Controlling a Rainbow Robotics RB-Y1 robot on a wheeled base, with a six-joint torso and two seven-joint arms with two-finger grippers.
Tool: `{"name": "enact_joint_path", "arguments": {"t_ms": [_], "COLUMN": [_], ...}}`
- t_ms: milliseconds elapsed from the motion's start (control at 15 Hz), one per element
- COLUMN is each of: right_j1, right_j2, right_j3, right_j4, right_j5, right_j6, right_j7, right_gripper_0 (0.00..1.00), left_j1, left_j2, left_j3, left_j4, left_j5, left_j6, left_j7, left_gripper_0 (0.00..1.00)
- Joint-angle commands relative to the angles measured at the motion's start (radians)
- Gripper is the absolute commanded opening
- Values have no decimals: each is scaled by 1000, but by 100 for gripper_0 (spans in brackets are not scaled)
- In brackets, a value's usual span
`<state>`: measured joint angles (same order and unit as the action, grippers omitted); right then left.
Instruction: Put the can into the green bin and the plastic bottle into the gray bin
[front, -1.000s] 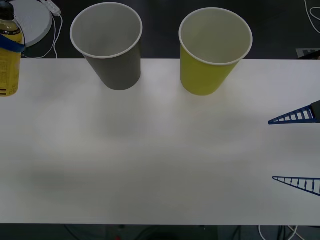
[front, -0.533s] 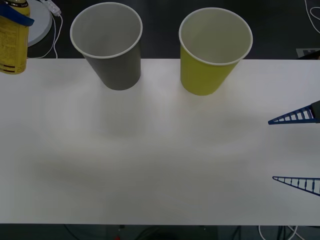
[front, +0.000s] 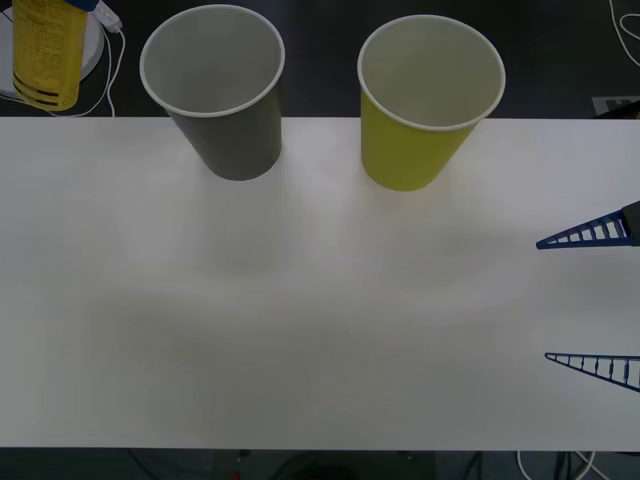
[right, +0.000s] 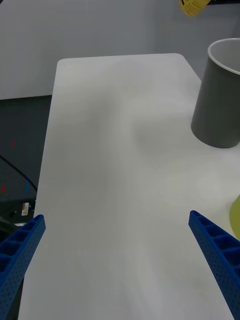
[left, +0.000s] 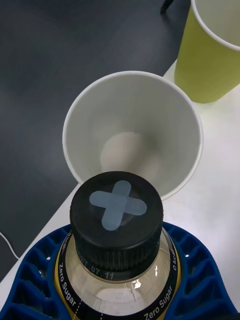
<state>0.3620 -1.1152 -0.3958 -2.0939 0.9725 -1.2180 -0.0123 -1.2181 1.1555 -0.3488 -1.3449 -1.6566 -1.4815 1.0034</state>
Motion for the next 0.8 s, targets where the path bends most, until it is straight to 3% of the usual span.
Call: {"name": "enact_joint_path", "arguments": {"t_ms": [67,400,600,800], "right_j1": [0,0,0,0], "right_j2": [0,0,0,0], "right_j3": [0,0,0,0], "right_j4": [0,0,0,0], "right_j5": [0,0,0,0], "right_j6": [0,0,0,0], "right_j7": [0,0,0,0], "right_gripper_0": [100,100,100,100], "left_j1": [-115,-225,-255,-279], "left_j2": [-25,-114,-168,-232], "left_j3": [-93,-125,-127,-127], "left_j4": [102,251,265,325], "left_j5": [17,0,-88,-117], "left_j6": [4,13,13,13], "left_j7": [-15,-31,-31,-32], "left_gripper_0": [0,0,0,0]}}
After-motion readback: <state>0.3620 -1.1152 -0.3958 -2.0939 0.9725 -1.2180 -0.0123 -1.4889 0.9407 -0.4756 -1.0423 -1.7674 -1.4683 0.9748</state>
